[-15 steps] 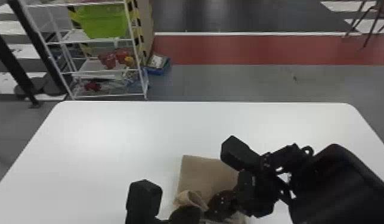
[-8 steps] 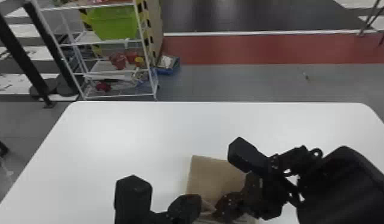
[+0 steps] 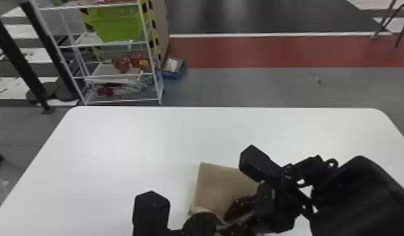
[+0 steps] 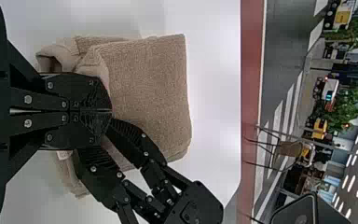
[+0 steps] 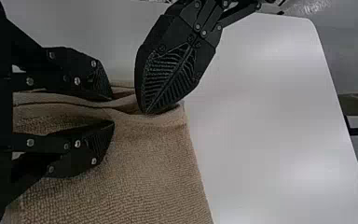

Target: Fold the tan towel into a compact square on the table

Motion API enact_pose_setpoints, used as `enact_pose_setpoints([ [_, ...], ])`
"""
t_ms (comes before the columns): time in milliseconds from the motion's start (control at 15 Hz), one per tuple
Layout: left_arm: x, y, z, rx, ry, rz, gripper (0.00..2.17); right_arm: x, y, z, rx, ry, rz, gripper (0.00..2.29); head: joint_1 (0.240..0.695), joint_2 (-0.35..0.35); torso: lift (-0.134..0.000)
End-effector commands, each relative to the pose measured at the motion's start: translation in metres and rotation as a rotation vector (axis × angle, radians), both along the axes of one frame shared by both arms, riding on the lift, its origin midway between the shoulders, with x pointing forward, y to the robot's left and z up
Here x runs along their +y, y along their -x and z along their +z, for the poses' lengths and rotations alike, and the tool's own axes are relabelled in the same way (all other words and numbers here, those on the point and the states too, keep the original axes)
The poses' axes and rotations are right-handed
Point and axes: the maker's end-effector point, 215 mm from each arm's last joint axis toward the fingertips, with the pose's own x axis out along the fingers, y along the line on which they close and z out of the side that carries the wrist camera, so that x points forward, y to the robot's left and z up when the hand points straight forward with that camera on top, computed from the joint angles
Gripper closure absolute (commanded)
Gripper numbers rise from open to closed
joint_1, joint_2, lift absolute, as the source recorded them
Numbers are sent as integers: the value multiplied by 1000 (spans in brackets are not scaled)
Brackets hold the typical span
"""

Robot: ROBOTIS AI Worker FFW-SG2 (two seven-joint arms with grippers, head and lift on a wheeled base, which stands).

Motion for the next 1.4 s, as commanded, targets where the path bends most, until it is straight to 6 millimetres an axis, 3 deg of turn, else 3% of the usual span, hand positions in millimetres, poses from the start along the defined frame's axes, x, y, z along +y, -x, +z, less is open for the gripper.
enact_pose_setpoints([
  [0, 0, 1, -6, 19, -7, -1, 1878, -6, 1, 0, 11, -2, -8, 387, 695, 52, -123],
  [467, 3, -1, -15, 41, -27, 5, 1878, -15, -10, 13, 4, -39, -31, 329, 695, 27, -123],
  [600, 3, -1, -20, 49, -30, 6, 1878, -23, -21, 29, 6, -89, -64, 329, 695, 26, -123],
  [800, 3, 3, -30, 68, -32, 3, 1878, -55, -54, 74, -28, -189, -161, 329, 695, 10, -123],
  [933, 0, 1, -26, 61, -26, 1, 1878, -75, -72, 101, -52, -274, -216, 329, 695, -20, -123],
  [1067, -1, 1, -21, 53, -24, -4, 1878, -88, -77, 103, -60, -300, -236, 363, 695, -66, -123],
  [1200, 0, 4, -3, 28, -12, -2, 1878, -97, -74, 97, -55, -302, -248, 667, 695, -87, -123],
  [1267, 1, 4, 7, 10, -5, 2, 1878, -99, -73, 93, -49, -297, -249, 998, 695, -94, -123],
  [1333, 2, 5, 13, 4, -3, 5, 1878, -101, -72, 89, -48, -292, -247, 1487, 695, -101, -123],
])
